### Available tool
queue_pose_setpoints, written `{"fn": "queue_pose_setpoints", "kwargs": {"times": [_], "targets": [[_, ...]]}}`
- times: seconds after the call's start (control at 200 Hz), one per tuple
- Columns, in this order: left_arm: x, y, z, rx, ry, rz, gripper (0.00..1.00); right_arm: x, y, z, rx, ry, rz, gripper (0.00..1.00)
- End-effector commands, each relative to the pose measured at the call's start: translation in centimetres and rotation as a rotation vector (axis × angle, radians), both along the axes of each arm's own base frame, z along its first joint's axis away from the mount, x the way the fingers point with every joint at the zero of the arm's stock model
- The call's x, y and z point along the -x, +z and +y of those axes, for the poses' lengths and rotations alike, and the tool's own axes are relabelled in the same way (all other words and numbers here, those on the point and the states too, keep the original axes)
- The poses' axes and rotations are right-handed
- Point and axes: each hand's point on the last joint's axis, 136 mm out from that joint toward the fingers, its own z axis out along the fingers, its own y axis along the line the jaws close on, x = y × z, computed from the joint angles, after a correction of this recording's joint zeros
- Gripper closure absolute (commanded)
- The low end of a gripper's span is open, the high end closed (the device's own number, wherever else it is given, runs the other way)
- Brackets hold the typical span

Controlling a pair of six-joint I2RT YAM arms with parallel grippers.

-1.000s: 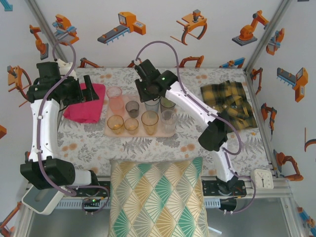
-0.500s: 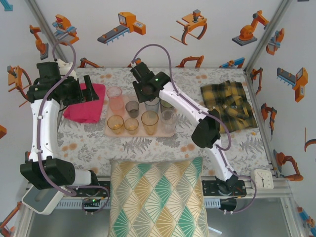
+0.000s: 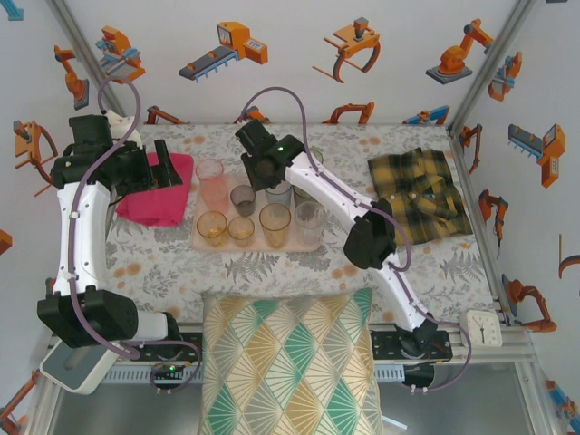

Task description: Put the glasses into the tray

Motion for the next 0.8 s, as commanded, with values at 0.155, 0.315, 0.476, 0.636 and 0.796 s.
{"fn": "queue_pose_setpoints", "kwargs": {"times": [0.155,0.315,0.476,0.636,0.796], "targets": [[-0.08,0.02,0.20,0.005,0.010,-0.007,0.01,-0.46,-0.09,0.07,0.000,0.005,-0.004,0.73],[-0.04,0.08,0.19,0.004,0.010,-0.008,0.01,-0.55,-0.07,0.23,-0.006,0.007,-0.007,0.77],[0.02,0.16,0.20,0.003,0.010,-0.011,0.01,-0.51,-0.29,0.17,-0.001,0.006,-0.002,0.79],[0.03,0.31,0.21,0.003,0.012,-0.015,0.01,-0.54,-0.55,-0.03,0.006,0.003,0.000,0.84],[0.06,0.43,0.21,0.003,0.013,-0.017,0.01,-0.63,-0.29,0.04,-0.002,0.003,-0.005,0.91]]}}
